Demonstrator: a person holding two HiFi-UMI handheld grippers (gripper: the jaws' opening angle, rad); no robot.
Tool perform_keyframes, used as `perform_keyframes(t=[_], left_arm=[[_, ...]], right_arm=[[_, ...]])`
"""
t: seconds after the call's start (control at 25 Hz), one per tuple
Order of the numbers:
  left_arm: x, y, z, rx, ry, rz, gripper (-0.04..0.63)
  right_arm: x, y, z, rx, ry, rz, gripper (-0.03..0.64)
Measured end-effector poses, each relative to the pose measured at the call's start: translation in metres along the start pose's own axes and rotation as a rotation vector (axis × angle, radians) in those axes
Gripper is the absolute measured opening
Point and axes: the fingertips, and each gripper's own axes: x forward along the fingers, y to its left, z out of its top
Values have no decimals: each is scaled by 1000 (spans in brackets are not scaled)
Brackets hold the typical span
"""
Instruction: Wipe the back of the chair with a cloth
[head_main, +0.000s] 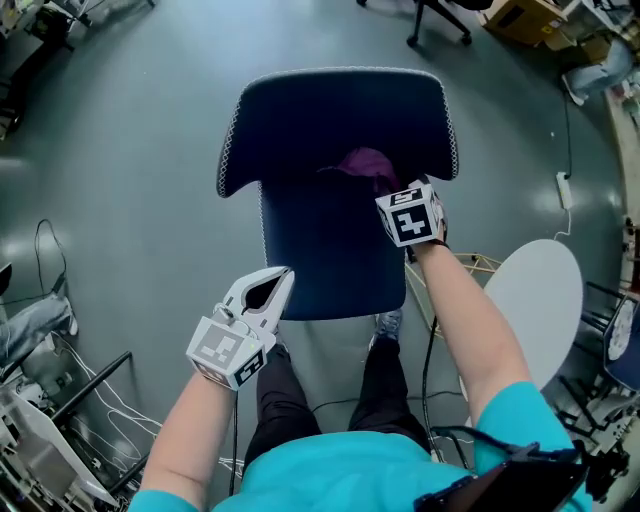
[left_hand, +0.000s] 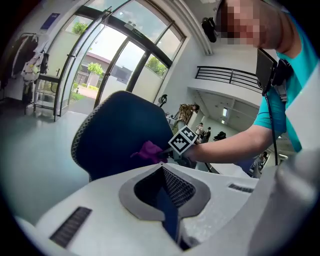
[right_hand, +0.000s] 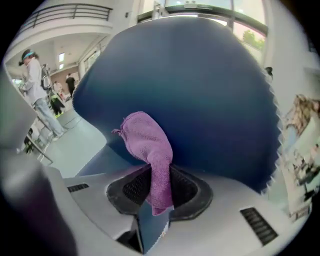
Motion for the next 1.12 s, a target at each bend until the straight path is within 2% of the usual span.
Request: perform_keyframes(t=[0.12, 0.2, 0.32, 0.44, 0.52, 0.6, 0.72, 0.88, 1.0, 1.12], left_arm=[[36, -33, 9, 33, 29, -53, -5], [61, -56, 10, 39, 40, -72, -5], [84, -79, 8, 42, 52, -96, -5], [91, -86, 2, 31, 51, -98, -5], [86, -82, -1, 26, 46, -89, -5], [75, -71, -5, 14, 35, -72, -5], [45, -41, -10, -20, 12, -29, -5], [-5, 1, -20, -61, -20, 39, -5], [-38, 30, -32, -92, -31, 74, -5], [-62, 57, -41, -106, -38, 103, -5]], right_arm=[[-22, -61, -44, 163, 0, -49, 89], [-32, -93, -67, 223, -7, -62, 89], [-43, -114, -84, 243, -18, -70, 89], [-49, -107, -82, 234, -38, -40, 89], [-47, -84, -72, 193, -50, 14, 89], [-37, -43, -58, 106, -44, 89, 89], [-9, 39, -34, -36, -10, 205, 89], [31, 149, -1, -175, 26, 334, 89], [59, 201, 18, -188, 46, 382, 89], [84, 213, 34, -81, 60, 386, 89]])
